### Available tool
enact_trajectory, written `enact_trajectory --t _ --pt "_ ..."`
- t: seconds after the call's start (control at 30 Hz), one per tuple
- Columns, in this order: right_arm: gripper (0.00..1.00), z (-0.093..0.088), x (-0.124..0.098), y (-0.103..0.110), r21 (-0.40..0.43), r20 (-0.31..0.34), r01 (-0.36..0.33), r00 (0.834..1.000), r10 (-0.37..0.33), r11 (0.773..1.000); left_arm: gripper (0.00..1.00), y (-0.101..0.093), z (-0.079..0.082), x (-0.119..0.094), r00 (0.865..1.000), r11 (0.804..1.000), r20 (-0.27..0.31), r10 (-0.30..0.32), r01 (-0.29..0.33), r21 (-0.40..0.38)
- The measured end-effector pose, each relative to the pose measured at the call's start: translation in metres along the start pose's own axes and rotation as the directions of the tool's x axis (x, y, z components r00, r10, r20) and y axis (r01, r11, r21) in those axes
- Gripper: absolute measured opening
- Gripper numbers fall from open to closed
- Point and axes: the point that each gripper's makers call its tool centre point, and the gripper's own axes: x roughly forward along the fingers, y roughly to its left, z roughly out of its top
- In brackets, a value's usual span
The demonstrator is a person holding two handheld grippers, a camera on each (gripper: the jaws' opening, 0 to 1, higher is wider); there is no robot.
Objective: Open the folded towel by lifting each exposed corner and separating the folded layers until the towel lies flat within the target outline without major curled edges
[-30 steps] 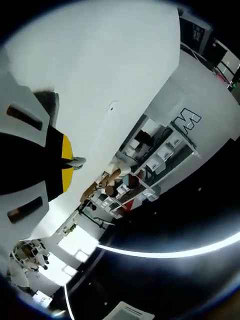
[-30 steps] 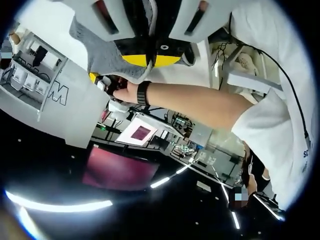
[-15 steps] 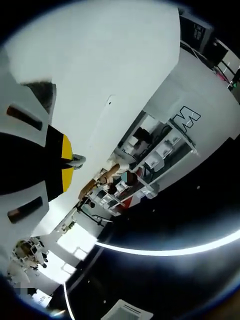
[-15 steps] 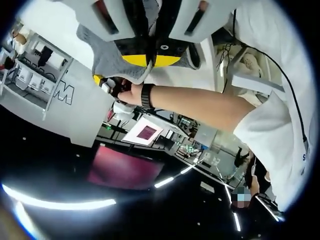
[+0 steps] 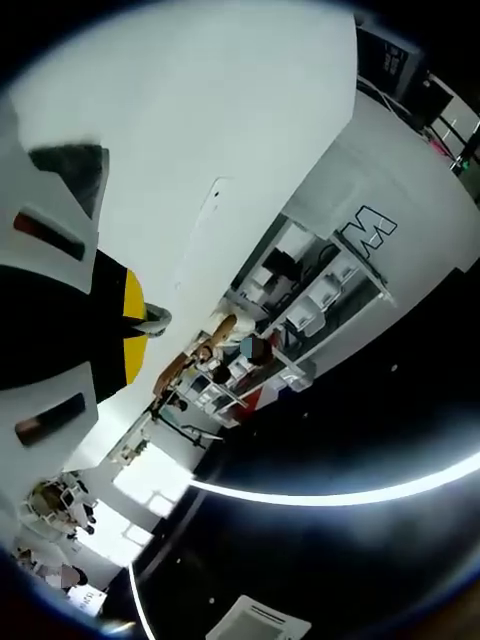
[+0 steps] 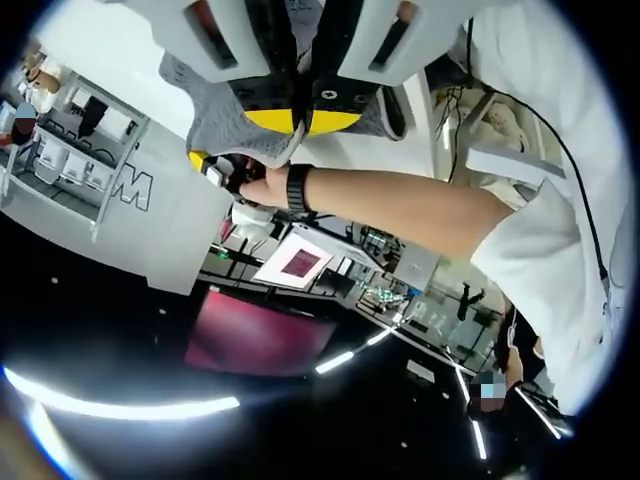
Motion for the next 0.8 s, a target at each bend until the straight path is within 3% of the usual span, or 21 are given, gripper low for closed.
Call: enact_trajectory --t 0.23,0.5,0.8 --pt "0.0 0.008 -0.008 -0.009 0.009 0.017 0.024 1.0 -0.024 1.0 0.01 0.0 0.012 0.007 1.0 1.0 0.013 -0.017 0.017 0.0" --pt "0.0 0.011 -0.011 -0.012 0.001 0.02 0.035 0.999 -0.035 0.999 0.01 -0.015 -0.001 0.009 0.999 0.999 0.017 -0.04 0.04 -0.007" --pt "0.0 0.015 -0.018 -0.018 0.001 0.029 0.051 0.998 -0.051 0.999 0.01 -0.028 -0.003 0.012 0.997 0.998 0.033 -0.066 0.066 0.004"
